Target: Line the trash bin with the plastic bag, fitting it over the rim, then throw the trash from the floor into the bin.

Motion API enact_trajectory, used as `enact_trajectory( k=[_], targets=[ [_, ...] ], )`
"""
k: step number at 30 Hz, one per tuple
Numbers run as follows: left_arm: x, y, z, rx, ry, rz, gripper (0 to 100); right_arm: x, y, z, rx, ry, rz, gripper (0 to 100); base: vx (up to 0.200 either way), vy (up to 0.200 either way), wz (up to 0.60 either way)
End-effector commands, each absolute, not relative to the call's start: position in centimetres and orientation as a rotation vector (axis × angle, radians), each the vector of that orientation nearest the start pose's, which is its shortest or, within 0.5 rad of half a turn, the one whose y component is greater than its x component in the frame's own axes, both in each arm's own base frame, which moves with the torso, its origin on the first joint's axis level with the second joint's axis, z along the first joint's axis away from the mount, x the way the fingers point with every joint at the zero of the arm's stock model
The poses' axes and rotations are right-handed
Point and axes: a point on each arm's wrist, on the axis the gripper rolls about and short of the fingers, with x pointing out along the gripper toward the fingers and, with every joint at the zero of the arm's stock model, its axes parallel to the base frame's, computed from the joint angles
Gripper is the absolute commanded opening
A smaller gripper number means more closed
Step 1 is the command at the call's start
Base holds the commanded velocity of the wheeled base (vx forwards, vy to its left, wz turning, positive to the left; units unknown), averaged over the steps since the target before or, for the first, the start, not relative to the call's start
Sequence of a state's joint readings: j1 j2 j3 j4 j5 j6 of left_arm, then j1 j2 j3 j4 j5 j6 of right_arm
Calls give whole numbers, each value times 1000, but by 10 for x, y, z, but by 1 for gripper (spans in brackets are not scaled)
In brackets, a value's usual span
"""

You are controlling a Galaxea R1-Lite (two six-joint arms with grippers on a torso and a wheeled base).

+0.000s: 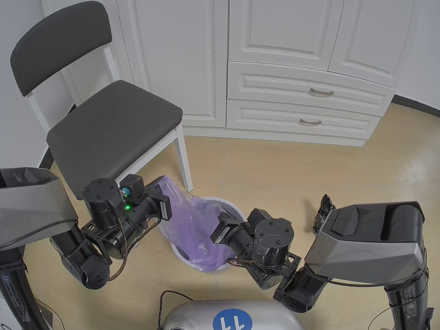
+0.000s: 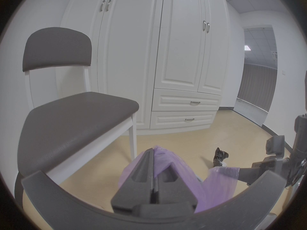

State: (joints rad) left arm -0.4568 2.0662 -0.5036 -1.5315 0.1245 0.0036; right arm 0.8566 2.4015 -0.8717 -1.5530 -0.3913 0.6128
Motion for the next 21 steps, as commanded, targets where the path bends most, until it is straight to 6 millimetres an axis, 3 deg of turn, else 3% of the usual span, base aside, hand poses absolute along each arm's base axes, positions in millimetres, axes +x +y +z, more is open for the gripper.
enact_trajectory(
  k=[1, 10, 15, 21],
  targets=[
    [291, -156, 66, 19, 85, -377, 0, 277, 290, 26, 599, 129, 431, 0, 0, 0, 0],
    [277, -201, 32, -49, 187, -497, 0, 273, 250, 46, 562, 184, 513, 0, 0, 0, 0],
    [298, -232, -17, -179, 260, -485, 0, 273, 241, 58, 557, 159, 519, 0, 0, 0, 0],
    [326, -246, -27, -381, 228, -446, 0, 266, 235, 67, 545, 157, 545, 0, 0, 0, 0]
  ],
)
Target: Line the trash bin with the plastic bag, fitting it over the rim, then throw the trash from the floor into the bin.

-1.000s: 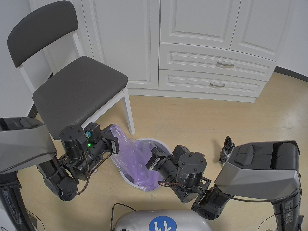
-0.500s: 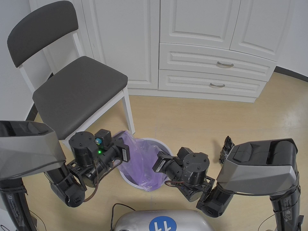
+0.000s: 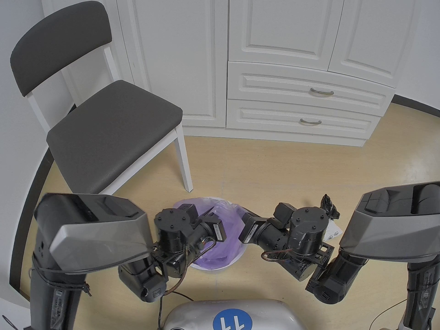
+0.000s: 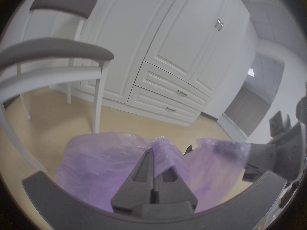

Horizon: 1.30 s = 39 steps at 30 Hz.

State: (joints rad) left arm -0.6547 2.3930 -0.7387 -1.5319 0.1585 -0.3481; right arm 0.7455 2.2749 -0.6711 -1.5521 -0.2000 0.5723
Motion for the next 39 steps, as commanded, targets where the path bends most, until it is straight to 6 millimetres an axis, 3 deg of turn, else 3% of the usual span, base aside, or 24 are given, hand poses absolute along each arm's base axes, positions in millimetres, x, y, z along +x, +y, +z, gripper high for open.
enact_trajectory(
  k=[1, 4, 8, 18, 21, 28, 34, 39],
  targets=[
    [329, -246, -28, -390, 225, -443, 0, 265, 235, 68, 544, 156, 549, 0, 0, 0, 0],
    [349, -245, -34, -410, 198, -420, 0, 263, 233, 78, 552, 134, 560, 0, 0, 0, 0],
    [354, -240, -26, -420, 182, -403, 0, 259, 229, 97, 576, 85, 571, 0, 0, 0, 0],
    [346, -239, -12, -469, 183, -411, 0, 246, 213, 128, 571, 11, 590, 0, 0, 0, 0],
    [349, -237, -15, -467, 186, -401, 0, 247, 215, 122, 563, 28, 593, 0, 0, 0, 0],
    [375, -184, -30, -469, 202, -263, 0, 254, 226, 96, 547, 100, 586, 0, 0, 0, 0],
    [375, -147, -41, -465, 254, -207, 0, 256, 236, 79, 576, 158, 593, 0, 0, 0, 0],
    [371, -129, -45, -467, 286, -200, 0, 272, 248, 49, 610, 215, 566, 0, 0, 0, 0]
  ],
)
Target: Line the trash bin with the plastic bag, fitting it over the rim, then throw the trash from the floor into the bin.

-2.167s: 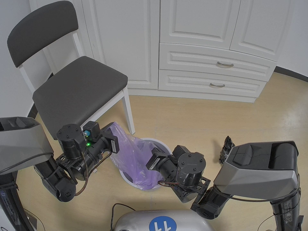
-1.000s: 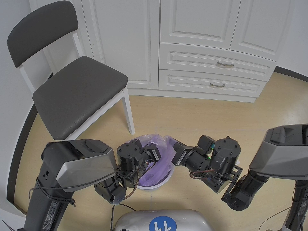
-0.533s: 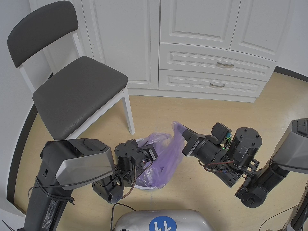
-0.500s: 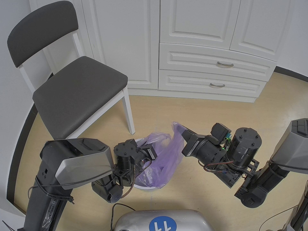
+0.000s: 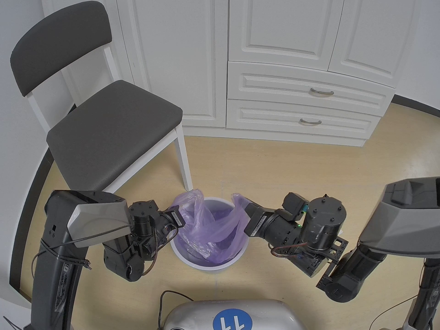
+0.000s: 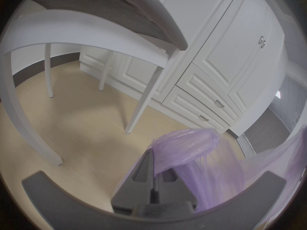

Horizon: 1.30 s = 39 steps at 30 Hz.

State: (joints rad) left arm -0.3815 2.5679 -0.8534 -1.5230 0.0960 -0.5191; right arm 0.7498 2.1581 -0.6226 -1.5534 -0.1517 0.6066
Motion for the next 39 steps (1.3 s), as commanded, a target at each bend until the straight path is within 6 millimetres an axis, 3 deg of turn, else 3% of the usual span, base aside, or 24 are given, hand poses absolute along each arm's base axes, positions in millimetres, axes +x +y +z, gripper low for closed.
enact_trajectory(
  k=[1, 4, 9, 16, 22, 24, 25, 31, 39],
  targets=[
    [371, -127, -45, -466, 289, -196, 0, 275, 250, 44, 617, 221, 562, 0, 0, 0, 0],
    [367, -124, -45, -464, 303, -189, 0, 287, 259, 36, 644, 210, 565, 0, 0, 0, 0],
    [358, -117, -42, -458, 326, -175, 0, 301, 279, 38, 692, 158, 612, 0, 0, 0, 0],
    [338, -110, -27, -455, 363, -185, 0, 297, 288, 38, 749, 201, 693, 0, 0, 0, 0],
    [308, -109, -10, -461, 406, -194, 0, 286, 308, 19, 740, 291, 824, 0, 0, 0, 0],
    [308, -108, -9, -461, 406, -194, 0, 286, 308, 18, 737, 293, 826, 0, 0, 0, 0],
    [297, -106, -3, -460, 418, -193, 0, 280, 315, 9, 725, 327, 864, 0, 0, 0, 0],
    [278, -99, 17, -486, 411, -191, 0, 278, 318, -4, 705, 383, 922, 0, 0, 0, 0],
    [272, -99, 25, -488, 398, -203, 0, 273, 321, -8, 691, 425, 1001, 0, 0, 0, 0]
  ],
)
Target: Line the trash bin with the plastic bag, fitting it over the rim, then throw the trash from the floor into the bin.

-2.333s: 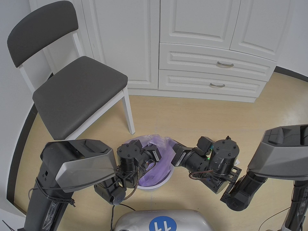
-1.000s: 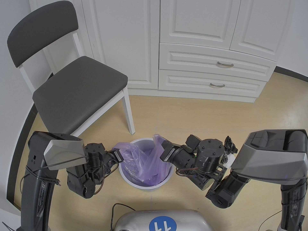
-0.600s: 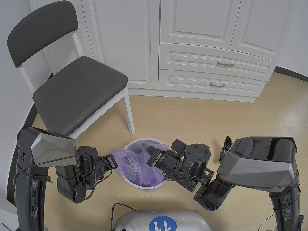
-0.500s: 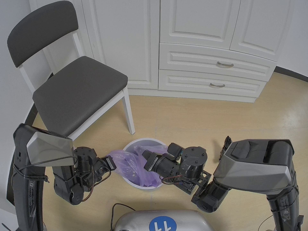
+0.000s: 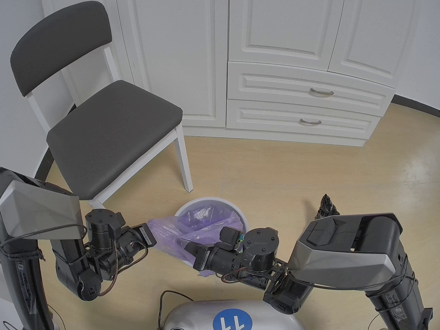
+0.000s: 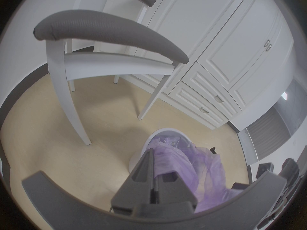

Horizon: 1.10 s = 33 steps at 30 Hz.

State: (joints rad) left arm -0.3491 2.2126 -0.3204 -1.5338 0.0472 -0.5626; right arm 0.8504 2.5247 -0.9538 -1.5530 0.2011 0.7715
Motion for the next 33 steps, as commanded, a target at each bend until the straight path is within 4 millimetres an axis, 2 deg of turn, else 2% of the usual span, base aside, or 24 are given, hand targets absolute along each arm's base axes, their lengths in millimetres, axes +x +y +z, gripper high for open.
enact_trajectory(
  k=[1, 4, 6, 8, 9, 12, 15, 23, 28, 33],
  targets=[
    [270, -102, 24, -484, 406, -215, 0, 272, 320, -11, 680, 454, 1034, 0, 0, 0, 0],
    [270, -104, 23, -483, 410, -218, 0, 281, 317, -19, 681, 456, 1022, 0, 0, 0, 0],
    [272, -105, 22, -483, 408, -221, 0, 294, 311, -19, 690, 429, 998, 0, 0, 0, 0],
    [272, -105, 22, -483, 408, -221, 0, 294, 311, -19, 690, 429, 998, 0, 0, 0, 0],
    [275, -106, 23, -486, 396, -224, 0, 318, 297, -19, 706, 382, 950, 0, 0, 0, 0],
    [283, -109, 28, -496, 358, -235, 0, 338, 283, -19, 717, 343, 907, 0, 0, 0, 0],
    [289, -108, 34, -501, 326, -234, 0, 350, 275, -18, 721, 329, 874, 0, 0, 0, 0],
    [290, -86, 57, -527, 243, -191, 0, 352, 261, -7, 727, 274, 794, 0, 0, 0, 0],
    [289, -83, 65, -533, 217, -197, 0, 350, 252, 5, 726, 264, 781, 0, 0, 0, 0],
    [288, -82, 66, -532, 217, -204, 0, 336, 254, 37, 736, 224, 817, 0, 0, 0, 0]
  ],
)
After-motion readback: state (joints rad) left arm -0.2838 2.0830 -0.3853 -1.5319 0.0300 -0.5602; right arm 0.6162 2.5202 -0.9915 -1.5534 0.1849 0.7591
